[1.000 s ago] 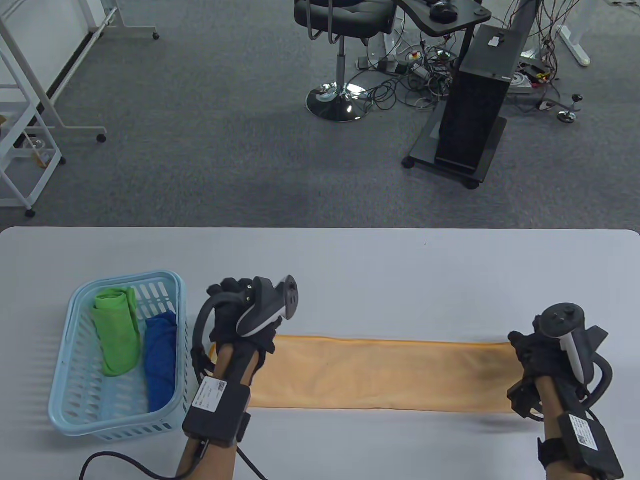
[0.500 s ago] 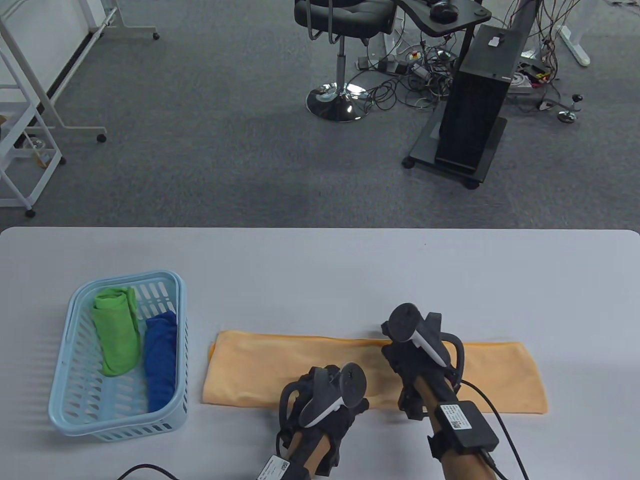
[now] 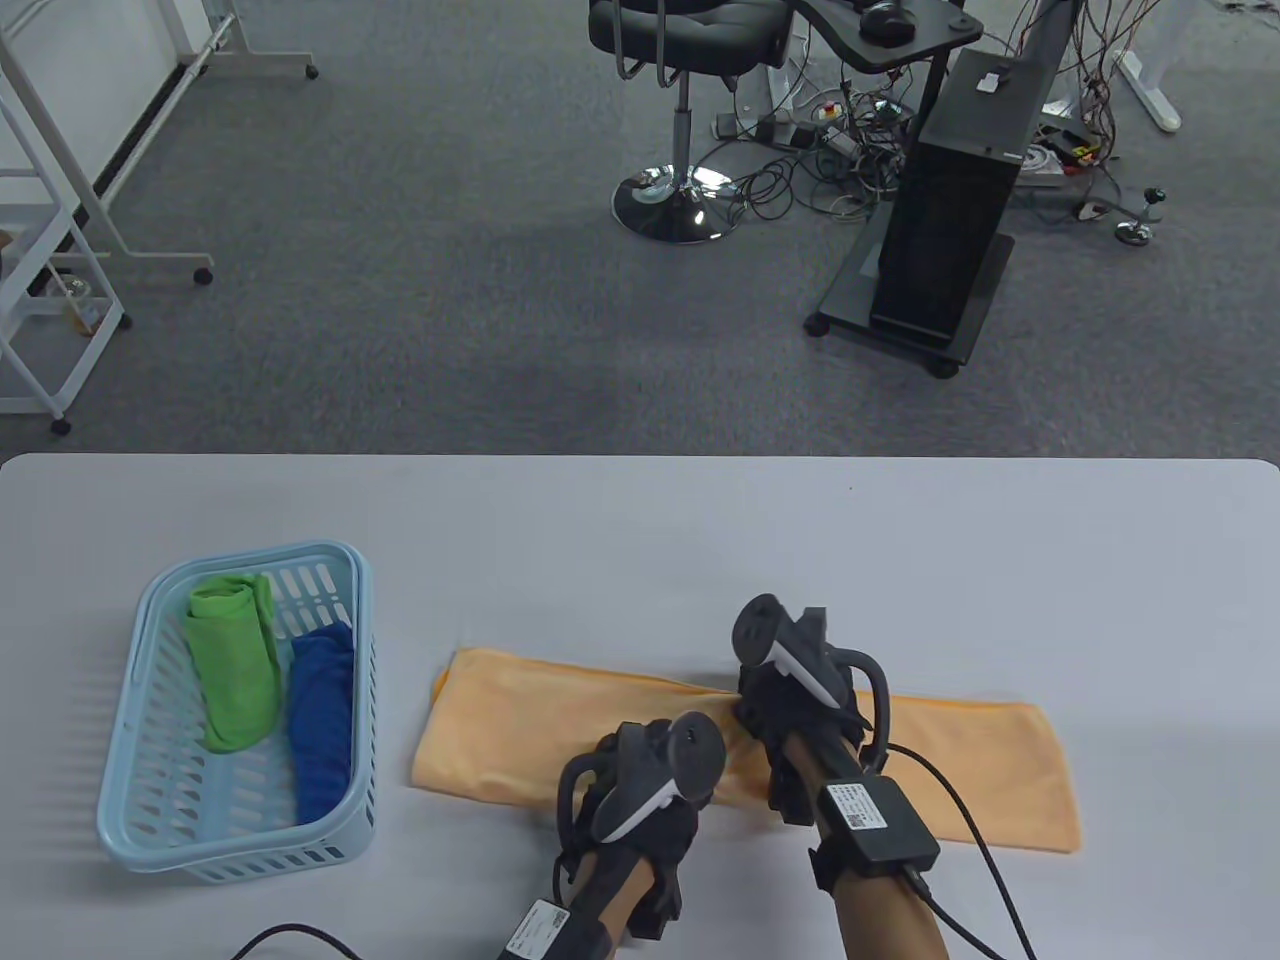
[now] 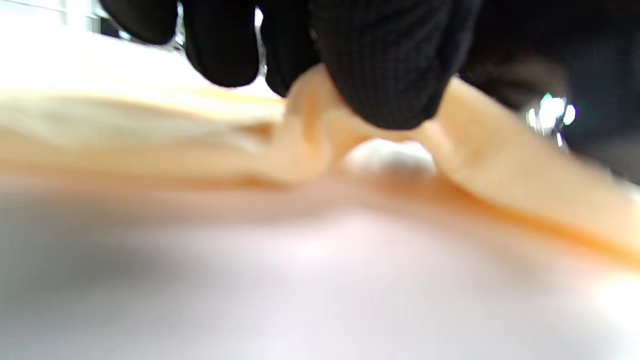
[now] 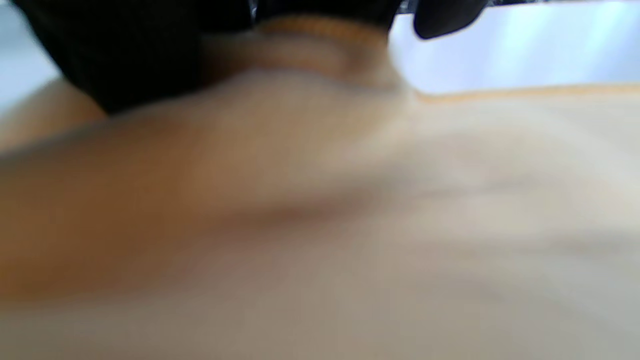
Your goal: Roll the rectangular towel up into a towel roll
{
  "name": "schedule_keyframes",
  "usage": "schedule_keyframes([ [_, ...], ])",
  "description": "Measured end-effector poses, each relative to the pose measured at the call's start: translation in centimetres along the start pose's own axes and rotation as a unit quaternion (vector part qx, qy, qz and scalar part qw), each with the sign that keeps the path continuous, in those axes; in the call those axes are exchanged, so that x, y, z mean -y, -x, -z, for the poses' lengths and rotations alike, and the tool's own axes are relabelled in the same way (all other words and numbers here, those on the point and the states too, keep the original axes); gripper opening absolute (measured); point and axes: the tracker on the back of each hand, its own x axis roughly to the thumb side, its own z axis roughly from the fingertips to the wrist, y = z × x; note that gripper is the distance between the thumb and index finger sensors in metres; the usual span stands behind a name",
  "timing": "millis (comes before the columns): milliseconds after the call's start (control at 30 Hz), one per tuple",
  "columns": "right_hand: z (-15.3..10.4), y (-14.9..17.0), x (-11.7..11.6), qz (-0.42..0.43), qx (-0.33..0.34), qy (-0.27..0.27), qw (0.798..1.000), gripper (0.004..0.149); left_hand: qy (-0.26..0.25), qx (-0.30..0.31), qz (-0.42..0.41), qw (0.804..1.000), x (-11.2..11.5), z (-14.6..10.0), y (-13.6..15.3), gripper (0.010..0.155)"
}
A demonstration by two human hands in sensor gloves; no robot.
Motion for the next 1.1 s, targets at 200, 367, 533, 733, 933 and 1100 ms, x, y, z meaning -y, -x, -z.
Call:
schedule_keyframes([
  [200,-4.6,2.5,7.0,0.279,0.015,-0.028,0.960,0.048,-0.052,0.007,-0.112,0.992,-6.6,-0.5,2.3,0.041],
  [367,-8.4,1.7,10.4,0.252,0.042,0.039,0.966,0.050,-0.074,-0.007,-0.087,0.993,-11.8,-0.1,2.9,0.045],
  [533,-10.4,0.3,10.9,0.260,0.047,0.080,0.961,0.050,-0.118,0.015,-0.108,0.987,-15.1,-1.9,3.1,0.050],
  [733,-11.4,0.2,11.4,0.300,0.031,0.095,0.949,0.051,0.007,0.082,-0.085,0.993,-12.4,-1.0,-0.6,0.086],
  [933,-12.1,3.2,13.2,0.240,0.041,0.144,0.959,0.071,-0.032,0.074,-0.050,0.995,-13.7,-0.7,-2.8,0.045],
  [1100,-12.6,1.8,13.2,0.160,0.174,0.080,0.968,0.103,-0.044,0.082,-0.025,0.995,-15.8,-0.5,-4.5,0.045],
])
